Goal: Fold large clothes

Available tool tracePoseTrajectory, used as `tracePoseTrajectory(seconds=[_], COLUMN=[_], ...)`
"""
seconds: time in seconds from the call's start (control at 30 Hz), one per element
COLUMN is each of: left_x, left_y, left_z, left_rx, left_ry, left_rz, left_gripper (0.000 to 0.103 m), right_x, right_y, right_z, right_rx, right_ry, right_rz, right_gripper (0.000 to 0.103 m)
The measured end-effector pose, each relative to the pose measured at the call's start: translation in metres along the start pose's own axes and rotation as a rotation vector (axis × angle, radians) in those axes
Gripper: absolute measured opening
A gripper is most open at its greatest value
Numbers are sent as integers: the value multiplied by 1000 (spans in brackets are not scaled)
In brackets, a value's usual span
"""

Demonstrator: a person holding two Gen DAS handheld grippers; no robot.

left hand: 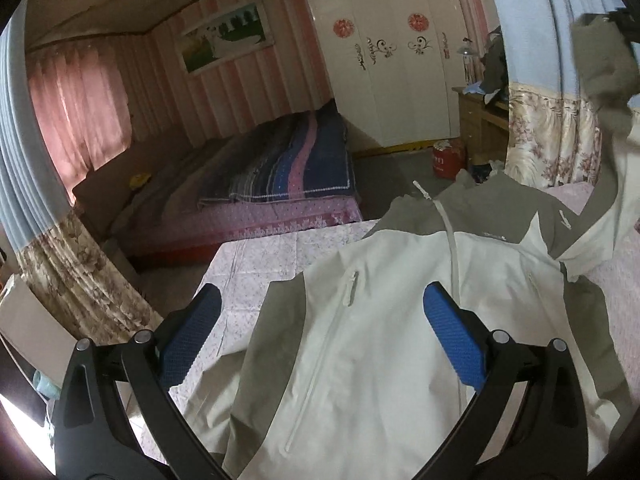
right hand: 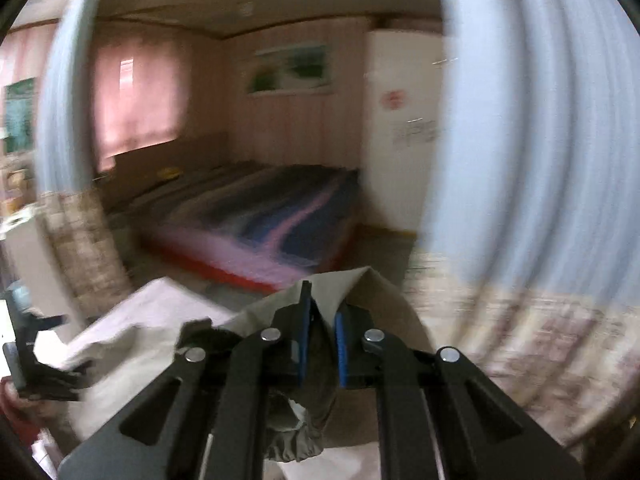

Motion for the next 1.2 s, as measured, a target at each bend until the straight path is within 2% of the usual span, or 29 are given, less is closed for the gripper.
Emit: tracePoseTrajectory(seconds=[0.1, 0.2, 0.27, 0.37, 0.4, 0.43, 0.47, 0.5, 0.6, 0.77, 1.0, 1.2], left_x=[-6, -16, -27, -38, -42, -44, -46, -48, -51, -62, -81, -96], left_y=[-4, -12, -19, -29, -31, -33, -34, -35, -38, -38, -30, -20], left_z=[12, 23, 31, 41, 45, 49, 51, 54, 61, 55, 22, -10], left_rx=[37, 55, 60, 69, 72, 76, 80, 86, 96, 89, 83, 70], left_ry=[4, 14, 34, 49, 60, 68, 69, 67, 72, 43, -82, -152], left_rz=[11, 32, 60, 89, 96, 102, 105, 106, 104, 86, 103, 102], left_gripper=[100, 100, 100, 100, 100, 100, 100, 100, 100, 100, 100, 100], right_x=[-56, -106, -127, -148, -152, -154, -155, -152, -148, -138, -124, -106], right_y=[-23, -49, -62, -83, -87, -90, -93, -92, -96, -117, -141, -152], right_z=[58, 95, 113, 137, 141, 143, 141, 140, 134, 98, 31, -4], right_rx=[41, 38, 58, 77, 73, 69, 68, 68, 47, 28, -23, -63], right_ry=[112, 184, 208, 238, 249, 247, 245, 245, 245, 136, -68, -154], right_rz=[84, 151, 174, 230, 246, 247, 242, 226, 229, 209, 180, 165], right_gripper=[10, 10, 10, 16, 33, 60, 71, 75, 75, 75, 75, 75])
Point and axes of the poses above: each gripper's, at about its wrist camera, not at the fingertips, and x roughly against the way its jaws point, z to its left, y to its top, the point moved 9 cm from there along -x, roughly the way its jaws point, and after that the axes turned 5 degrees about -y, right-handed, at the moved point
